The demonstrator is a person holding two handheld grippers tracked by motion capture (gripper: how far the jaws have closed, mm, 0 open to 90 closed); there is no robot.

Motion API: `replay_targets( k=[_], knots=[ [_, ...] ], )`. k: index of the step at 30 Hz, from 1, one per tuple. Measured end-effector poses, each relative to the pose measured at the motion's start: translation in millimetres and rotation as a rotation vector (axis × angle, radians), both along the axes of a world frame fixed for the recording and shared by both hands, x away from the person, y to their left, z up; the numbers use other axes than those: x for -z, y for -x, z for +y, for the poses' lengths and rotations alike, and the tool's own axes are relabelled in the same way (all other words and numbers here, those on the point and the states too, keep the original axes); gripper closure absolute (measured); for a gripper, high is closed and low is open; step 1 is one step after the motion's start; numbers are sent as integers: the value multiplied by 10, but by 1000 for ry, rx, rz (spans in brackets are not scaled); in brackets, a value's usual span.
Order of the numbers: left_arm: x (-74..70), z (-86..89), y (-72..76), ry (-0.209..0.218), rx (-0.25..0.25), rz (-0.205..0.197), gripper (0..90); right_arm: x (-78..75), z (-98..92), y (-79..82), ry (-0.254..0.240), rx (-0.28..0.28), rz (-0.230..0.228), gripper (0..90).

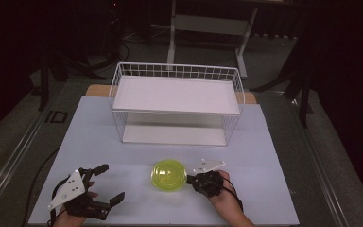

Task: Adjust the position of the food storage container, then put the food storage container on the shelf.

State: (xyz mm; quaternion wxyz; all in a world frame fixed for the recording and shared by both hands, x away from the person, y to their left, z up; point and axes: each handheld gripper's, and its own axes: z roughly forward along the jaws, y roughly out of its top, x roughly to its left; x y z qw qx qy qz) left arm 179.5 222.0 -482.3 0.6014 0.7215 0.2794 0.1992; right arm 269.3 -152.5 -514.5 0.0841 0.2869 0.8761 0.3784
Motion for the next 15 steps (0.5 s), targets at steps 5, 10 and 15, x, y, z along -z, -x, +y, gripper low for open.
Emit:
replay_targets(
  k=[5,10,15],
  knots=[
    [6,-20,0,-4,6,5,4,-84,-138,44,6,22,-30,865],
    [13,-41,-16,-6,17,12,4,-189,-278,138,9,26,-64,734],
    [-27,-92,-21,-30,39,15,4,-328,-400,255,-22,31,-90,556]
  ],
)
